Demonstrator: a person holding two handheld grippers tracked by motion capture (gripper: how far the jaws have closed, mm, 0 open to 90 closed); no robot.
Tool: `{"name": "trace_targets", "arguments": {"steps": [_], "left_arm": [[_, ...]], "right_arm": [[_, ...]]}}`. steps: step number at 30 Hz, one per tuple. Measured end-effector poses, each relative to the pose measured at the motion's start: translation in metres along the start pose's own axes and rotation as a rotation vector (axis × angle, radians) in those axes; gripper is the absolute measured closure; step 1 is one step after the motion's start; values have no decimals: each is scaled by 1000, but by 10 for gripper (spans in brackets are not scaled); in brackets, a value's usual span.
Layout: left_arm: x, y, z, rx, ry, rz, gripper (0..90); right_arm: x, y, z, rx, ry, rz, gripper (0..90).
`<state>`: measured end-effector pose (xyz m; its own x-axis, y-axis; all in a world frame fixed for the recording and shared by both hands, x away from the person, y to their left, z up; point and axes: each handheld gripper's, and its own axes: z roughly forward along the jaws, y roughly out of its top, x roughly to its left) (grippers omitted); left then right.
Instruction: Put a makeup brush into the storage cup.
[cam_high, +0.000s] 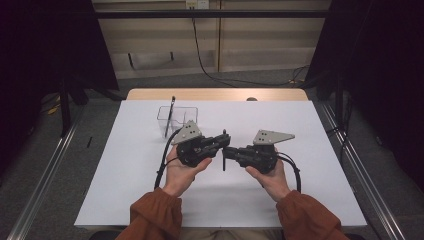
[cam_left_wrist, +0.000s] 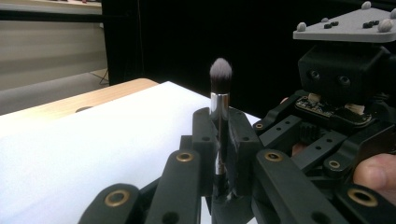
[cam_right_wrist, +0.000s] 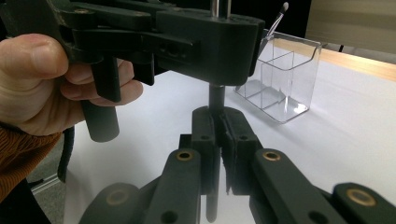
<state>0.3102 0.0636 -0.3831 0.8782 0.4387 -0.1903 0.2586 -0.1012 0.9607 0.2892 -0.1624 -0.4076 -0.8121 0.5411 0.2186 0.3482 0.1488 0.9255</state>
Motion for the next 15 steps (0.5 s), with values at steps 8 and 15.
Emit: {"name": "trace_targets", "arguments": {"steps": [8, 15], "left_arm": [[-2, 0, 1, 4, -6, 6, 840], [-2, 0, 2, 10, -7, 8, 840]], "right_arm": [[0, 0, 1, 8, 8, 1, 777], [0, 0, 3, 13, 6, 2, 634]]}}
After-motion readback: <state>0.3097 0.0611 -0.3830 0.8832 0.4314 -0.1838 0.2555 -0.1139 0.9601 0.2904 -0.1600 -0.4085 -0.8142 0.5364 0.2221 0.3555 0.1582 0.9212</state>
